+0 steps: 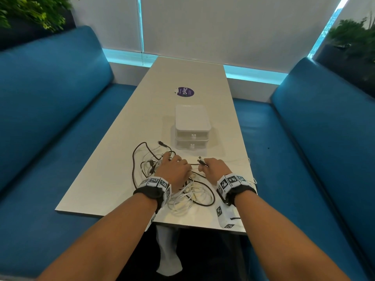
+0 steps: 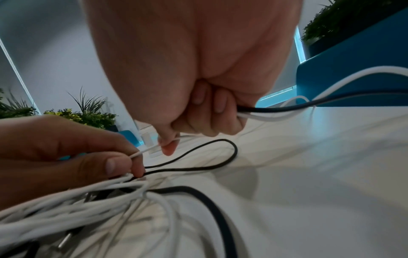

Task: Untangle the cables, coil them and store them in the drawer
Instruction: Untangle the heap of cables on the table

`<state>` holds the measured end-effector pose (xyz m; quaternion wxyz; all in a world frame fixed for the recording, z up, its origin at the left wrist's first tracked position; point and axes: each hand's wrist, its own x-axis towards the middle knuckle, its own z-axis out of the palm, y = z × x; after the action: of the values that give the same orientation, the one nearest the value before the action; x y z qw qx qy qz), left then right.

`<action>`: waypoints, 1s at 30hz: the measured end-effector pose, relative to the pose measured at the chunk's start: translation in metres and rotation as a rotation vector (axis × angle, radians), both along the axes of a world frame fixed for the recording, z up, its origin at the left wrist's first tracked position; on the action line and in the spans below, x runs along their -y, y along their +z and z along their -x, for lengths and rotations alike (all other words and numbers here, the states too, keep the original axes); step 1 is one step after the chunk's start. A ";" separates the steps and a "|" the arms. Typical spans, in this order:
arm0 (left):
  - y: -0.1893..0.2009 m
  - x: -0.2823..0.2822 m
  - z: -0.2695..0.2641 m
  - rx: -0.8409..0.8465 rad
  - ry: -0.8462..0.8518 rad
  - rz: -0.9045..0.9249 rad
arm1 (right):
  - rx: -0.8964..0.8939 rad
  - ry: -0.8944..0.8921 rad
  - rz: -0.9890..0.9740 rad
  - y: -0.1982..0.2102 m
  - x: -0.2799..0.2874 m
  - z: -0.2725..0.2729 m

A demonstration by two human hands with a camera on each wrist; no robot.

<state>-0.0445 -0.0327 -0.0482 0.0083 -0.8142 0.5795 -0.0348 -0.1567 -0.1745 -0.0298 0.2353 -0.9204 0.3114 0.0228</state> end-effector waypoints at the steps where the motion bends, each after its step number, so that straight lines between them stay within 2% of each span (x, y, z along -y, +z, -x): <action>1: 0.001 0.000 0.000 -0.002 -0.003 -0.009 | -0.004 -0.016 0.004 -0.001 0.000 0.000; 6: -0.004 -0.003 -0.002 -0.034 0.004 0.010 | 0.004 -0.075 -0.001 0.001 -0.003 0.001; 12: -0.006 -0.008 -0.005 -0.012 -0.049 0.021 | 0.019 -0.146 -0.165 0.006 0.000 0.001; 17: -0.001 -0.008 -0.003 -0.046 0.007 0.029 | -0.003 -0.177 -0.104 0.011 0.002 0.003; 22: 0.003 -0.008 0.001 -0.011 0.055 0.061 | -0.027 -0.214 0.071 0.014 -0.001 -0.002; 24: 0.006 -0.006 -0.001 0.034 0.080 0.049 | -0.005 -0.182 0.105 0.016 -0.003 -0.004; 27: 0.009 -0.005 -0.006 0.071 0.057 0.001 | 0.037 -0.021 0.143 0.015 -0.006 -0.006; 28: 0.009 -0.003 -0.005 0.053 0.028 0.023 | 0.058 0.017 0.147 0.016 -0.007 -0.006; 30: 0.009 0.001 0.002 -0.111 0.009 0.141 | 0.108 0.057 0.147 0.019 -0.010 -0.007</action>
<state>-0.0460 -0.0337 -0.0388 -0.0810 -0.8159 0.5716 -0.0306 -0.1498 -0.1648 -0.0107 0.1827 -0.9436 0.2727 -0.0434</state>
